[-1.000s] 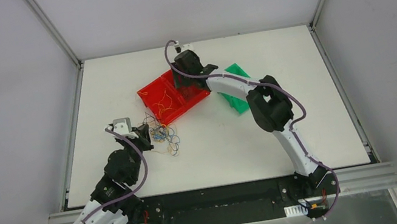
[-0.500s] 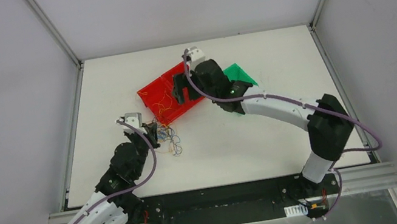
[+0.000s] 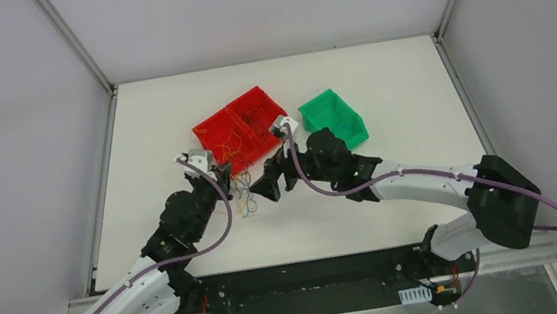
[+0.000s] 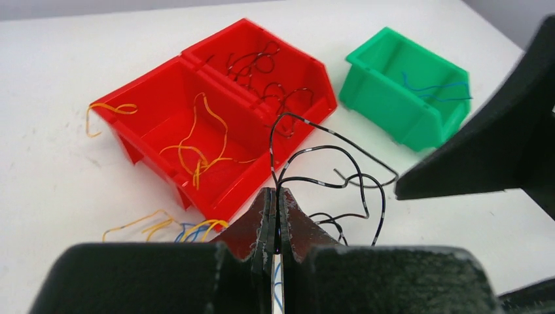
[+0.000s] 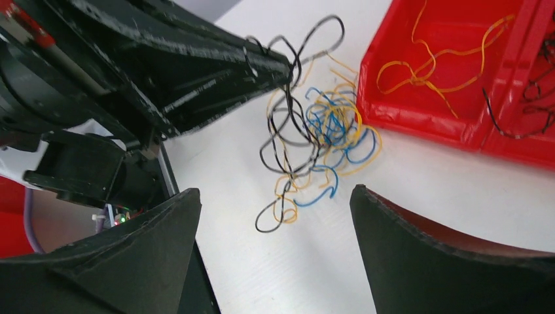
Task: Untangle the cables
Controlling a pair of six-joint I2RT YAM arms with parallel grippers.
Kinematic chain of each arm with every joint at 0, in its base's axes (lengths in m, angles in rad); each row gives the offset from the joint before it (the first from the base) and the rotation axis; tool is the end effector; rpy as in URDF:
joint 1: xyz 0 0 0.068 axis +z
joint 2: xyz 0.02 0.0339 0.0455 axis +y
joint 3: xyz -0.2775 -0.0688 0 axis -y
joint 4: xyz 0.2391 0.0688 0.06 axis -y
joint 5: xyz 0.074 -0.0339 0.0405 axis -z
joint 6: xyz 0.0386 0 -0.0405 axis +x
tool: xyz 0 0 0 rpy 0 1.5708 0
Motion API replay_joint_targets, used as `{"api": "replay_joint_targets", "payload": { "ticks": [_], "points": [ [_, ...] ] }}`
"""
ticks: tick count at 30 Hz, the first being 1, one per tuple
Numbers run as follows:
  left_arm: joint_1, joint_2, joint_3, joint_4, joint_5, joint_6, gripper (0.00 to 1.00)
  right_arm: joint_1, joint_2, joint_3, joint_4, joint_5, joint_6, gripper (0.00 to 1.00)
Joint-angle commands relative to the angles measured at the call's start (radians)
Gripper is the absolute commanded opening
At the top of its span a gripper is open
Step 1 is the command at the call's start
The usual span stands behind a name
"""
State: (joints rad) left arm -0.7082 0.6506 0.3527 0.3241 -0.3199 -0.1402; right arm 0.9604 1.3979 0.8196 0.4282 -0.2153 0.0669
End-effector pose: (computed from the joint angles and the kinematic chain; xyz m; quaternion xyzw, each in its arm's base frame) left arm 0.1264 -0.0922 0.2716 0.0835 0.6932 -0.1898 0.6902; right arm 0.1742 0.2634 0.2897 -0.3888 0.6495 0.3895 0.5246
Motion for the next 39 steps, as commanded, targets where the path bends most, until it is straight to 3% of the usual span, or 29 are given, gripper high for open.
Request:
{"api": "replay_joint_targets", "payload": {
  "ticks": [1, 6, 10, 12, 13, 14, 16, 19, 25, 31, 35, 39],
  "points": [
    [-0.009, -0.029, -0.037, 0.154, 0.132, 0.058, 0.0, 0.019, 0.009, 0.011, 0.148, -0.033, -0.008, 0.88],
    [-0.009, -0.029, -0.022, 0.161, 0.31, 0.042, 0.0, 0.035, 0.061, 0.049, 0.136, 0.043, -0.032, 0.87],
    [-0.01, -0.016, 0.003, 0.172, 0.452, 0.017, 0.0, 0.038, 0.083, 0.067, 0.127, 0.063, -0.03, 0.81],
    [-0.01, -0.011, 0.01, 0.179, 0.496, -0.001, 0.05, 0.039, 0.083, 0.068, 0.124, 0.069, -0.03, 0.61],
    [-0.01, -0.009, 0.013, 0.179, 0.5, -0.016, 0.1, 0.04, 0.081, 0.066, 0.127, 0.072, -0.03, 0.37],
    [-0.01, -0.007, 0.015, 0.176, 0.495, -0.03, 0.16, 0.04, 0.078, 0.062, 0.132, 0.077, -0.028, 0.2],
    [-0.01, -0.017, 0.022, 0.147, 0.431, -0.063, 0.36, 0.04, 0.068, 0.05, 0.146, 0.11, -0.025, 0.02],
    [-0.01, -0.065, 0.004, 0.09, 0.24, -0.088, 0.64, 0.039, 0.042, 0.02, 0.173, 0.187, -0.016, 0.0],
    [-0.01, -0.143, -0.088, 0.082, -0.075, -0.065, 0.98, 0.037, -0.029, -0.073, 0.276, 0.371, 0.003, 0.0],
    [-0.01, -0.006, -0.067, 0.1, -0.017, 0.032, 0.99, 0.022, -0.105, -0.168, 0.367, 0.539, 0.038, 0.0],
    [-0.009, 0.123, -0.05, 0.15, 0.101, 0.118, 0.98, 0.003, -0.137, -0.197, 0.376, 0.61, 0.064, 0.0],
    [-0.009, 0.232, -0.026, 0.159, 0.223, 0.202, 0.96, -0.032, -0.164, -0.215, 0.371, 0.597, 0.101, 0.0]
  ]
}}
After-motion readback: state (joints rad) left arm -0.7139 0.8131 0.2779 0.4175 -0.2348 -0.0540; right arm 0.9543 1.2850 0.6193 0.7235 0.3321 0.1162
